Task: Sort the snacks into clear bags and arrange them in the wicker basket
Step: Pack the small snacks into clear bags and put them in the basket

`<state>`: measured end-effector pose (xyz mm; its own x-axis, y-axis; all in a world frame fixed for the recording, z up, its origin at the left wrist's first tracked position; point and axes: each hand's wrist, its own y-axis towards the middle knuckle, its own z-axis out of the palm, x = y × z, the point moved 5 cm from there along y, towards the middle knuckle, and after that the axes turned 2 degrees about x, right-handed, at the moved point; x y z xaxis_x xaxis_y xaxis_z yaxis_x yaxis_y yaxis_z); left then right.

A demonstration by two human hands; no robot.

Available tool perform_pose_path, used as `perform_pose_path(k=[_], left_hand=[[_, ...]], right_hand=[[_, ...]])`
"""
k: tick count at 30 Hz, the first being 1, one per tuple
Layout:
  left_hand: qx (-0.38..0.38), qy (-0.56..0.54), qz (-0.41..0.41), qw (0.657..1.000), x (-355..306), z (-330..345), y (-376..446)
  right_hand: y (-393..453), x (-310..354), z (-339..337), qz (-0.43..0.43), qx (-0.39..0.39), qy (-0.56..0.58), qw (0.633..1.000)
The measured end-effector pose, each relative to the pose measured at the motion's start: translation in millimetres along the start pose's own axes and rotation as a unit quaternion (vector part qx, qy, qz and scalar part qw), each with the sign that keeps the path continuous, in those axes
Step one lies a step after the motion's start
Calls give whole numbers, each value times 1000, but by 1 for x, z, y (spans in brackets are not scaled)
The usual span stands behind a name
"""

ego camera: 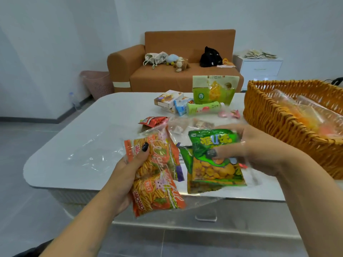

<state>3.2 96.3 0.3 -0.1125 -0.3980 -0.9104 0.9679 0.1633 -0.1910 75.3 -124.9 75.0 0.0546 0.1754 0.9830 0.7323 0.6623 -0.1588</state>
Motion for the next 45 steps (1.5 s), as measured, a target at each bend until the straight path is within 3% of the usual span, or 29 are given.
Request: perform_pose_path(k=[3, 6, 13, 18, 25, 31, 35, 38, 40, 45], left_hand=[[17, -2, 9, 1000, -1, 2, 0], [22, -4, 15, 1000, -2, 3, 1], [59, -34, 11, 998, -3, 10, -1], [89, -30, -23, 995, 9, 14, -4], [103, -66, -18, 992, 17, 16, -5], [116, -56, -14, 992, 18, 18, -4], [123, -46, -22, 991, 21, 20, -5], [109, -69, -23, 991, 23, 18, -3], [106, -75, -16, 991, 20, 17, -1], [111, -42, -1, 993, 13, 16, -1]], right_hand=[[7, -2, 5, 24, -55, -75, 995], [9, 0, 10, 19, -77, -66, 995], [10, -7, 25, 26, -8, 48, 998], [8, -4, 22, 60, -23, -110, 992], [1, 10, 23, 6, -41, -67, 997], [2, 17, 16, -65, -133, -113, 983], [7, 11, 21, -62, -103, -143, 982], [6, -1, 28, -7, 5, -61, 998], [5, -1, 27, -10, 24, -78, 997], [4, 5, 11, -19, -71, -110, 991]])
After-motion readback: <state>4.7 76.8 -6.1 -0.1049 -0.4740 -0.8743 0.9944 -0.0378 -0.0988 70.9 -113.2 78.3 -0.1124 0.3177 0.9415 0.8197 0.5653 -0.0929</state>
